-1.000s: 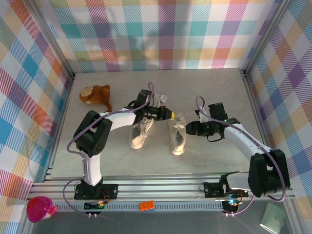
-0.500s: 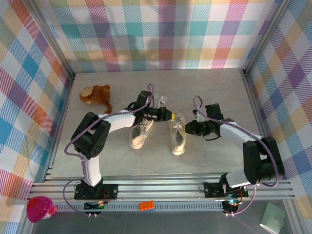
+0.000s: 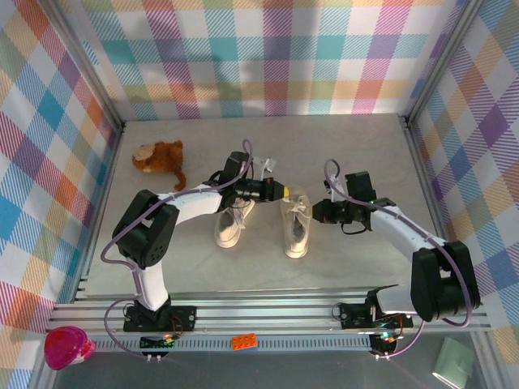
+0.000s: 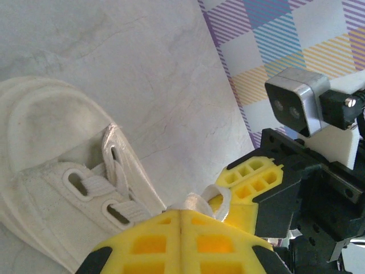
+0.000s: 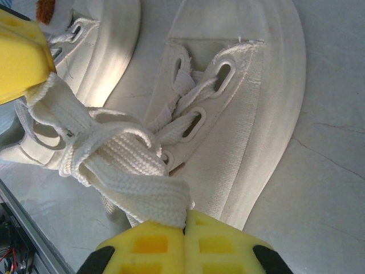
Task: Tie the shoes
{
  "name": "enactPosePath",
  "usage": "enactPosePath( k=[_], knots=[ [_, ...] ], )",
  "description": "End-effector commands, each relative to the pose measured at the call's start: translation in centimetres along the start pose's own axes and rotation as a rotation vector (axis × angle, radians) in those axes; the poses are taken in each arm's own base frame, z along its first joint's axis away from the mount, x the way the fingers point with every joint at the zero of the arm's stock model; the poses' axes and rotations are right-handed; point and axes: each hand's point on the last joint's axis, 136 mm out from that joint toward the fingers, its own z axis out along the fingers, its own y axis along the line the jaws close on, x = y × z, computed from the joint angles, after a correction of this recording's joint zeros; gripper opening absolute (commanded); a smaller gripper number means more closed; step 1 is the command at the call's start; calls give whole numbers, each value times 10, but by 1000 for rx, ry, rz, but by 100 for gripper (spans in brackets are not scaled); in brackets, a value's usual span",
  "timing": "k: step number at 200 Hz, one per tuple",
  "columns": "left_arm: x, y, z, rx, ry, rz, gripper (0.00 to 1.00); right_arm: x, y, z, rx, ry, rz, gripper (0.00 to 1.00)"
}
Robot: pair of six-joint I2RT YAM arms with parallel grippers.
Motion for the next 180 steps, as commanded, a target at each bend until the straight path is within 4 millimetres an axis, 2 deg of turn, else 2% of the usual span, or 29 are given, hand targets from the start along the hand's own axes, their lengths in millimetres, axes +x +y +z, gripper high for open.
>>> enactPosePath(
  k=[1,22,54,85,126,180],
  knots=[
    [1,-9,-6,3,-14,32,0,1,1,-5,10,5,-26,0],
    [5,-7,-6,-2,-9,27,0,3,2,-5,4,21,-29,0],
    [12,-11,-1,-1,5,32,0,-3,20,-5,-77,28,-42,0],
    [14,-11,1,-4,0,30,0,-4,29,-5,-78,66,-53,0],
    [21,-2,-5,-48,3,31,0,6,2,-5,87,130,-11,0],
    [28,8,-13,-76,-7,14,0,14,-8,-7,143,157,26,0]
  ],
)
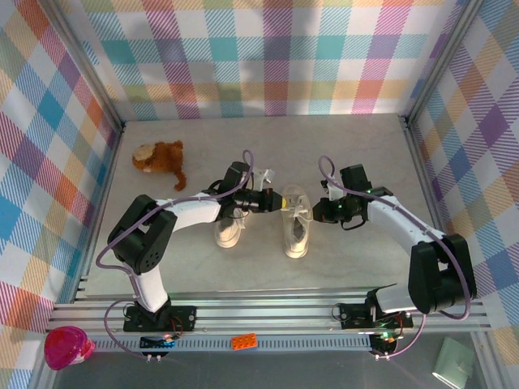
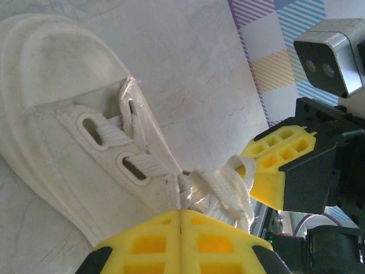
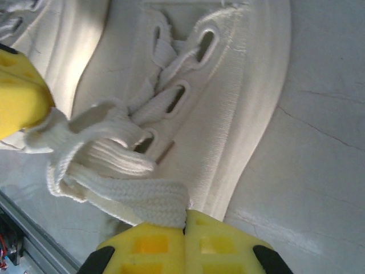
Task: Tie the shoes
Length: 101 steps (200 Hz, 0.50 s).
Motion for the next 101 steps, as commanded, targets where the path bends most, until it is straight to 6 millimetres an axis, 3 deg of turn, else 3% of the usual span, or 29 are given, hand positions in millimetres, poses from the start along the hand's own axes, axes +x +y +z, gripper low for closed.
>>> enactPosePath(
  k=[1,101],
  knots=[
    [-2,-1,-10,-10,-24,27,0,5,-5,-3,43,27,12,0],
    [11,14,-18,-53,-7,16,0,6,-5,-5,48,35,19,0]
  ],
)
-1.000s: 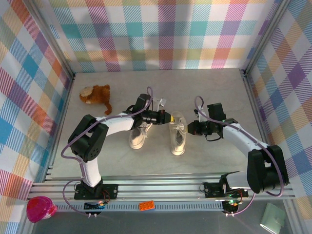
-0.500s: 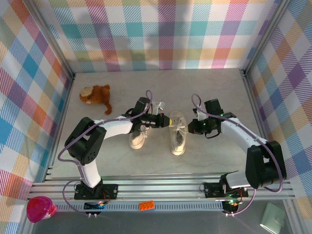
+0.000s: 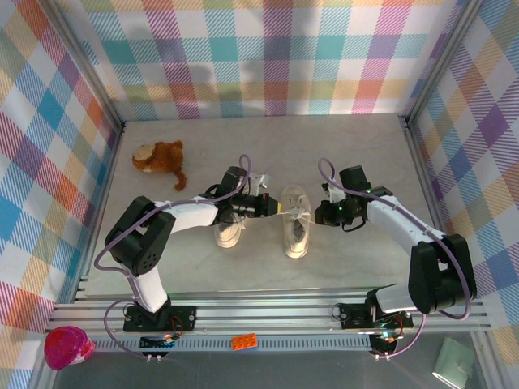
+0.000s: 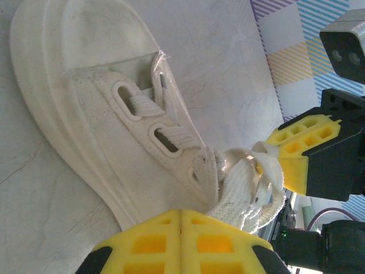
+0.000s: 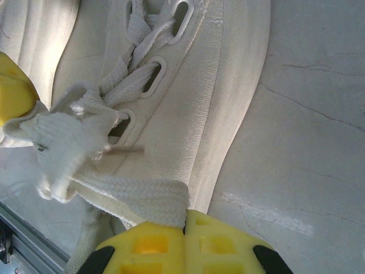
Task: Tie the shoes
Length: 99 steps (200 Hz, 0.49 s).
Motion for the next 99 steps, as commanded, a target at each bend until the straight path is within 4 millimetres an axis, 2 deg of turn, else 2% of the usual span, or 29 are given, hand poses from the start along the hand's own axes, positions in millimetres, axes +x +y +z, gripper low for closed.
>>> enactPosePath(
  k=[1,18,31,43,57,68,84,99],
  knots=[
    [-2,-3,-10,-8,-15,30,0,-3,3,-5,5,1,-6,0],
    [-1,-3,-10,-6,-17,29,0,-3,8,-5,-28,-1,-19,0],
    [-2,-5,-8,-1,-15,30,0,-3,20,-5,-93,-4,-48,0],
    [-2,-7,-6,3,-10,34,0,-4,29,-7,-146,-8,-69,14],
    [-4,-11,-3,8,-10,43,0,-6,38,-11,-187,-16,-89,19],
    [-6,-14,-2,9,-7,50,0,-9,41,-13,-199,-28,-99,19],
    [-7,-18,0,10,-2,61,0,-10,46,-14,-224,-25,-101,14],
    [-8,-19,-1,3,-1,71,0,-10,56,-15,-282,-14,-113,20]
  ],
)
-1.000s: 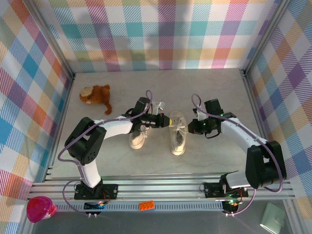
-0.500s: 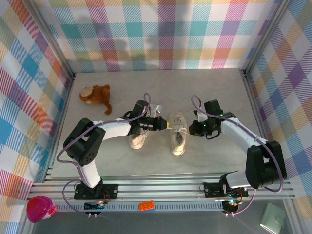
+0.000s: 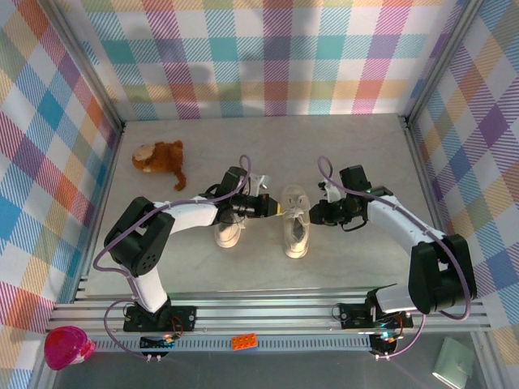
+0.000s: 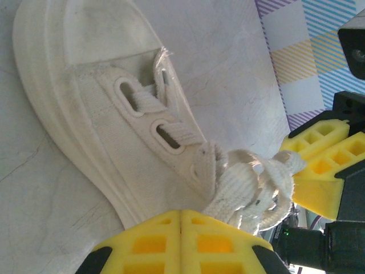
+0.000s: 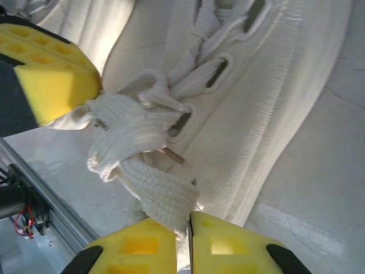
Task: Tie the shoes
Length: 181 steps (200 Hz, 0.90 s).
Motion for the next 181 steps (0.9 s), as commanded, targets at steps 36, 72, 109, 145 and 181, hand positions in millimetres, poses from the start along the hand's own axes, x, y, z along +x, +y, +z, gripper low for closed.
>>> enactPosePath(
  k=[36,72,109,145,181],
  knots=[
    [-10,-14,-3,-9,7,76,0,-12,43,-14,-198,-31,-107,37],
    [-9,-11,1,-13,21,70,0,-21,41,-31,-225,-99,-68,42],
    [-7,-10,2,-9,30,67,0,-29,1,-48,-127,-202,94,43],
    [-7,-11,2,-6,32,70,0,-20,-38,-31,-3,-163,229,36],
    [-6,-10,4,2,40,68,0,-33,-41,-4,-102,-187,166,25]
  ],
)
